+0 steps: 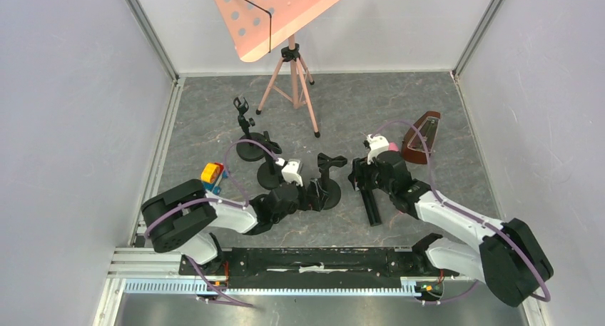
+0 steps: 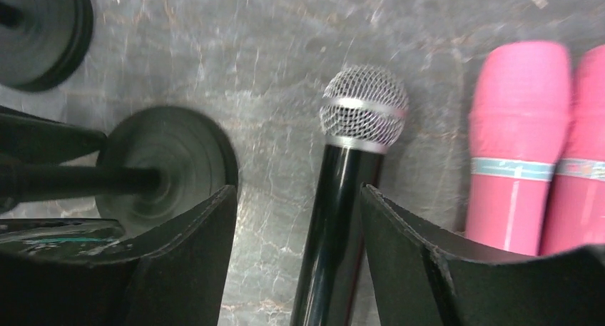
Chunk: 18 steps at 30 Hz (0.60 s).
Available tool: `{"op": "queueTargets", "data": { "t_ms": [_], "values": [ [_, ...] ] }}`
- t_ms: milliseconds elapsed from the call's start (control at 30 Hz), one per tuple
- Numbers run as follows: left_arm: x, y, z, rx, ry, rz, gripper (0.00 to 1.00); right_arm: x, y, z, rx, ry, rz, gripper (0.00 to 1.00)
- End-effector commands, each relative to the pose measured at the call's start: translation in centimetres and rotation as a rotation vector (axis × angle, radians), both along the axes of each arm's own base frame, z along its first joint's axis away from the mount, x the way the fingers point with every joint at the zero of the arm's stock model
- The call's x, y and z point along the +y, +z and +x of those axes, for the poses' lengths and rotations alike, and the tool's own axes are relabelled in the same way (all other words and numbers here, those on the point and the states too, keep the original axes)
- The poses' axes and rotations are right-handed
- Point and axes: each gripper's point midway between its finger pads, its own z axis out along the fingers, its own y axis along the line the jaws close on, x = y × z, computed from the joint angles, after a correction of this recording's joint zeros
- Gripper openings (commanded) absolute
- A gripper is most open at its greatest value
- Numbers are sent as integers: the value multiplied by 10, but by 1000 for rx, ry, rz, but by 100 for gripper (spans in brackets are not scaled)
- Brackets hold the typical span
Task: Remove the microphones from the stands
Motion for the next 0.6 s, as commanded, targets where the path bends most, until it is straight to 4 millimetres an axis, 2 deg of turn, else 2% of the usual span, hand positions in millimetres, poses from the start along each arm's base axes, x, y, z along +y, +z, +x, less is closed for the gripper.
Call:
{"op": "queueTargets", "data": {
  "t_ms": [0,100,233,367,467,567],
  "values": [
    [-10,21,-13,-37,-113,-68,100,22,3,-4,49,108,65,68],
    [-15,29,-23,-52,-194,-61,100,20,6,-3,34,103,60,66],
    [-12,38,-28,-73,-230,-40,100,21,10,-5,9,130,63,68],
    [-5,52,-32,-108,-263,-7,100,-1,15,8,-50,19,-2,73],
    [5,58,-37,-115,-276,39,100,-23,27,15,-122,-94,-31,78],
    [19,68,-40,-142,-286,82,100,-20,47,12,-180,-73,15,79]
  ]
}}
